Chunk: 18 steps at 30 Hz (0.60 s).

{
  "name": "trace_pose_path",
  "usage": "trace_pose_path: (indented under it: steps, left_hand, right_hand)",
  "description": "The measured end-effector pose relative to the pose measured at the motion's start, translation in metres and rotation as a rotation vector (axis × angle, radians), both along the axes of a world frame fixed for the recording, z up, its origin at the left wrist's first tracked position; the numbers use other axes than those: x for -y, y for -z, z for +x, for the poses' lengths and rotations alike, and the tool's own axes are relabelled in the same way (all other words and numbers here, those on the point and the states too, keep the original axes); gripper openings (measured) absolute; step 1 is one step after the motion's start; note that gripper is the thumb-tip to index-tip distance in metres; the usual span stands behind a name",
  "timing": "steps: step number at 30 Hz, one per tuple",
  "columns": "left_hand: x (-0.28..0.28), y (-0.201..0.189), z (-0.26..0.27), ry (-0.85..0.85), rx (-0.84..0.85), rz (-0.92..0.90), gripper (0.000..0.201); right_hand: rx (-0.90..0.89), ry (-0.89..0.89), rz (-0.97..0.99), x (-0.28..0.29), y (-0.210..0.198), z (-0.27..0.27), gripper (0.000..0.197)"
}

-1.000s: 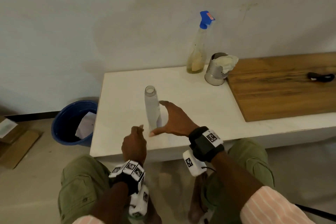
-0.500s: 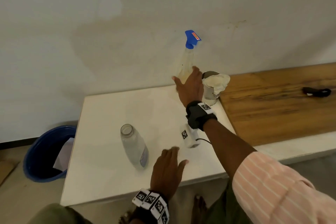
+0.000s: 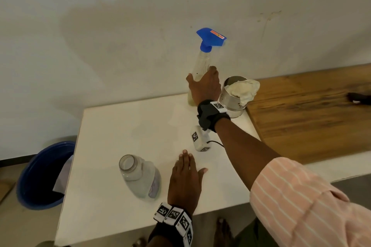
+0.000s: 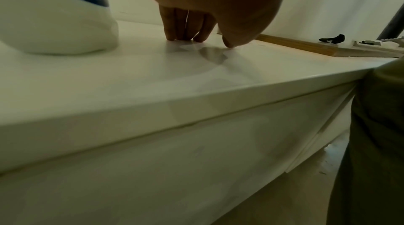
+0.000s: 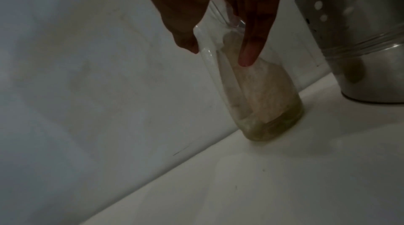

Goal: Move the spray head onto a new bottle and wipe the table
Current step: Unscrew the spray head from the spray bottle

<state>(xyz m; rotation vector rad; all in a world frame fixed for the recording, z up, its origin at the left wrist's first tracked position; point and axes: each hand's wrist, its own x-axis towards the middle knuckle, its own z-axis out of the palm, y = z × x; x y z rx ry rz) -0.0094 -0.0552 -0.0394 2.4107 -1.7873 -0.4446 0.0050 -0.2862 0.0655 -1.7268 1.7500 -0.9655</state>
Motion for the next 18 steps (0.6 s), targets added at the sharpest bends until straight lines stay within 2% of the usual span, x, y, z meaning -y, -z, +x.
trace_pose_path:
  steps: [2, 6, 10, 12, 14, 16, 18]
  left_hand:
    - [0.002, -0.003, 0.004, 0.022, -0.026, 0.016, 0.067]
    - [-0.004, -0.010, 0.004, -0.018, -0.089, -0.096, 0.055]
    - [-0.011, -0.020, 0.008, -0.020, -0.254, -0.078, 0.082]
    - [-0.012, -0.030, 0.010, -0.026, -0.304, -0.019, 0.085]
    - [-0.011, -0.040, 0.011, -0.010, -0.313, 0.099, 0.067]
    - [-0.012, -0.043, 0.012, -0.057, -0.316, 0.098, 0.049]
    - [-0.018, -0.045, 0.010, -0.081, -0.299, 0.044, 0.043]
  right_hand:
    - [-0.009, -0.026, -0.007, -0.013, 0.000, -0.002, 0.060]
    - [-0.025, -0.091, -0.009, -0.051, -0.001, -0.013, 0.063]
    - [0.043, -0.099, 0.007, -0.092, -0.011, -0.029, 0.060]
    - [0.074, -0.086, 0.003, -0.113, -0.018, -0.037, 0.057]
    - [0.099, -0.078, -0.026, -0.129, -0.026, -0.046, 0.055]
    - [0.105, -0.090, -0.071, -0.145, -0.033, -0.054, 0.052]
    - [0.104, -0.108, -0.118, -0.160, -0.039, -0.061, 0.049]
